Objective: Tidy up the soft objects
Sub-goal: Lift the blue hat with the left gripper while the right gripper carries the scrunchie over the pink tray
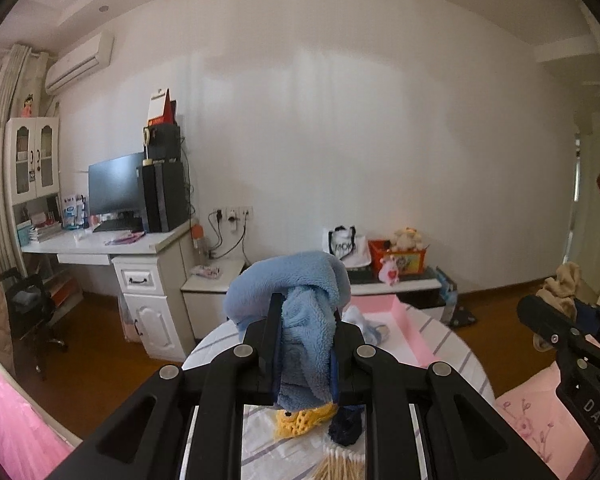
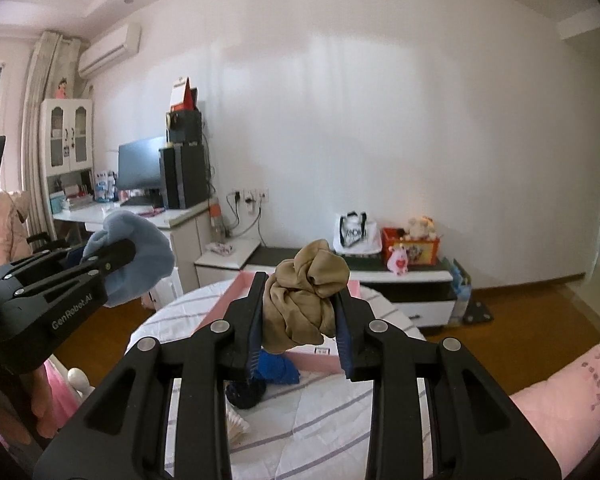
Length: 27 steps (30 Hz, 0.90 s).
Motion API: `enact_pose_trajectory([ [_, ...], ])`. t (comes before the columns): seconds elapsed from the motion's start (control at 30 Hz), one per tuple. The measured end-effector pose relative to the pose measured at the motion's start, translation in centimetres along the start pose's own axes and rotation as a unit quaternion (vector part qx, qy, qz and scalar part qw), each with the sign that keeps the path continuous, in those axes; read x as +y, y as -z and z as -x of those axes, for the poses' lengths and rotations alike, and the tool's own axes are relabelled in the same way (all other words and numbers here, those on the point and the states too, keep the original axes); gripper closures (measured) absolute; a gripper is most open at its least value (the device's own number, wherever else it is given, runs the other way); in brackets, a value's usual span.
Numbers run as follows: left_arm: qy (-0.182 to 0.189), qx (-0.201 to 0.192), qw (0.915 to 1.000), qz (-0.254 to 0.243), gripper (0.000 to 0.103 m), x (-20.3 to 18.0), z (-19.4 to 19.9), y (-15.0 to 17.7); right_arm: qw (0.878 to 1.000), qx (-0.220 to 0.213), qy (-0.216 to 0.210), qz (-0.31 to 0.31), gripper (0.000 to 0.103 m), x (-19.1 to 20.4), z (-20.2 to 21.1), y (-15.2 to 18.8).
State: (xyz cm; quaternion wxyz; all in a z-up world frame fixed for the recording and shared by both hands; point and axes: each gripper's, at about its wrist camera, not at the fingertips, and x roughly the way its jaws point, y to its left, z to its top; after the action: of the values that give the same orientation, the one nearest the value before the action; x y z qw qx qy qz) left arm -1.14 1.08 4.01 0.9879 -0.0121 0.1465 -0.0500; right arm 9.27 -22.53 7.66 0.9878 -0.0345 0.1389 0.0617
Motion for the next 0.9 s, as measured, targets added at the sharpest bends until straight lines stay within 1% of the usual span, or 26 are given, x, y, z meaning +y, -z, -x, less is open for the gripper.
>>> enact_pose_trajectory([
  [0.13,-0.008,-0.021,0.9997,-0.004,0.089,-0.1,2.0,1.5,1.0,-0.019,0.003,0.007,0.075,0.2,1.1,-0.2],
  [0.27,0.002,-0.032,0.9995,0.001,0.089,-0.1,3.4,3.0,0.999,-0.033,0.002,0.014,0.075,0.6,2.1,-0.3],
  [0.43,0.0,-0.049,0.9988,-0.004,0.089,0.0,5.1,4.7,0.999,-0.042,0.0,0.016,0.075,0.9,2.7,-0.4],
  [0.6,0.002,-0.05,0.9987,-0.005,0.089,0.2,5.4,6.2,0.999,-0.041,-0.002,0.017,0.075,0.8,2.6,-0.5],
  [0.9,-0.001,-0.048,0.9989,-0.005,0.089,0.4,5.5,6.8,0.999,-0.041,0.001,0.017,0.075,0.2,2.6,-0.5],
])
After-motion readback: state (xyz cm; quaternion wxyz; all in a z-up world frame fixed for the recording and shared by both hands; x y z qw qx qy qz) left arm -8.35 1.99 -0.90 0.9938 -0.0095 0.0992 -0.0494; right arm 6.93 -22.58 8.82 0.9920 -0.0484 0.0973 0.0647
